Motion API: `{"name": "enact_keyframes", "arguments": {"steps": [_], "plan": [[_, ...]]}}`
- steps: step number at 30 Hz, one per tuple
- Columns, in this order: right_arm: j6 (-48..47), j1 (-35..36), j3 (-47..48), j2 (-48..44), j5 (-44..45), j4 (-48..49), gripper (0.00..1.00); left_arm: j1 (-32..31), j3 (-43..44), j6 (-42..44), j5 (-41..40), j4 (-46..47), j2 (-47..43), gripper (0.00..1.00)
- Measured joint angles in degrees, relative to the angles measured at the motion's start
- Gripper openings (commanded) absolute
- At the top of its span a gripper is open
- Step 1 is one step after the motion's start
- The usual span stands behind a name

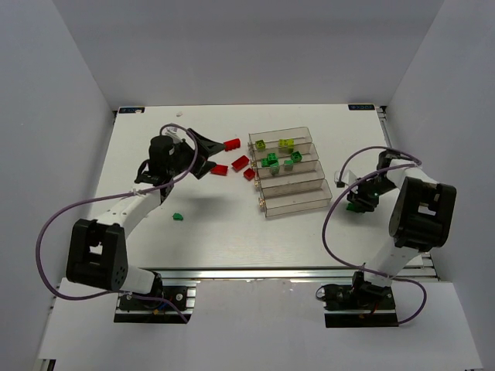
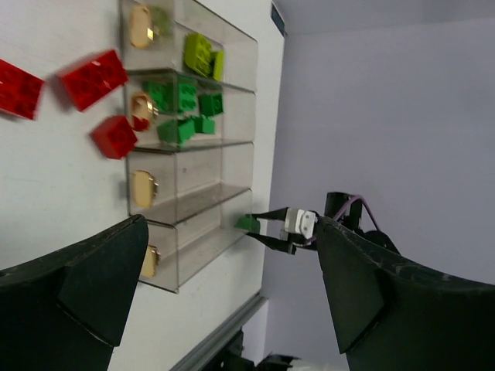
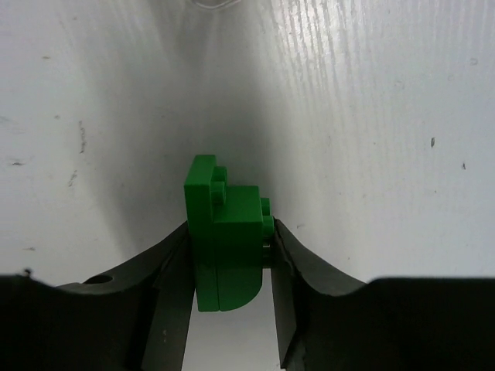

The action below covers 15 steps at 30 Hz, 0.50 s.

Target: Sort the legos into containers by color

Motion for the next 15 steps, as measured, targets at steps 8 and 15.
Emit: {"name": "enact_keyframes", "arguments": {"steps": [8,15], "plan": [[2.32,-0.52,4.63,-9.75,-7.34,-5.92,0.12,-7.89,0.37,-2.47,3.89,7.13,3.48,0.97],[16.57,9.51,11.45,-21.35,-18.16,-3.48,0.00,-11.15,4.85,-2.75,7.21,10.67,7.58,0.98]]}}
